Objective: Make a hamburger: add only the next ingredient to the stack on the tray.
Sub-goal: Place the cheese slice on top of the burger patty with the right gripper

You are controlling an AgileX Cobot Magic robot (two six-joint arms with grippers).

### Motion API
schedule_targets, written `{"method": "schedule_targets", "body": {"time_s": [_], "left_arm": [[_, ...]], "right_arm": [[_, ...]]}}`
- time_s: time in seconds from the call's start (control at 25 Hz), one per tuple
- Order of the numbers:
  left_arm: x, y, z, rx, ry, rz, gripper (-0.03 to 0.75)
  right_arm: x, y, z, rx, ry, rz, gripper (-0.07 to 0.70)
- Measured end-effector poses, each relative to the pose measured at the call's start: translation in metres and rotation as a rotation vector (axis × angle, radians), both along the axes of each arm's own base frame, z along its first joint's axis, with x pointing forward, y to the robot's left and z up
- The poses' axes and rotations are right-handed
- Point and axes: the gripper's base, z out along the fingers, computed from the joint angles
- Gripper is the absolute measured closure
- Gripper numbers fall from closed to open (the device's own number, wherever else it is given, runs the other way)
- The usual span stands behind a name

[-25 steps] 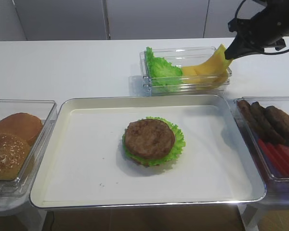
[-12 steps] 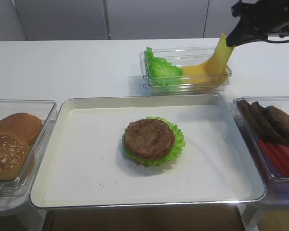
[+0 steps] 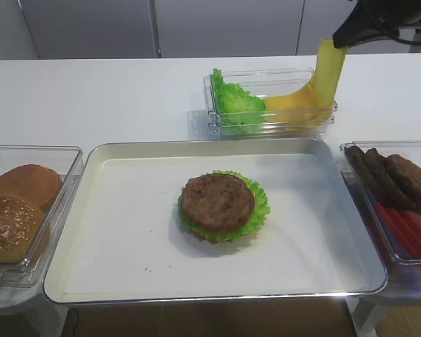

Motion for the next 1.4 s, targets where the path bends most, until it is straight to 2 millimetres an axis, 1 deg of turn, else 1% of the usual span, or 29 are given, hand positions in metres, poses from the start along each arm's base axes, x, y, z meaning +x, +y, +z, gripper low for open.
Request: {"method": "schedule_targets", "body": {"time_s": [0.28,0.8,1.4], "left_arm": [[0.000,0.000,0.000,0.000,0.000,0.000,0.304],[0.000,0.000,0.000,0.000,0.000,0.000,0.304],[0.000,0.000,0.000,0.000,0.000,0.000,0.304]], "right_arm": [[-0.011,0.001,0.019,0.000,-0.041,0.011,0.605],[-0.014,0.003,0.022,0.015,-0.026,0.026,0.605],[-0.041,0.006,0.054,0.015,-0.068,0.078,0.606]]}}
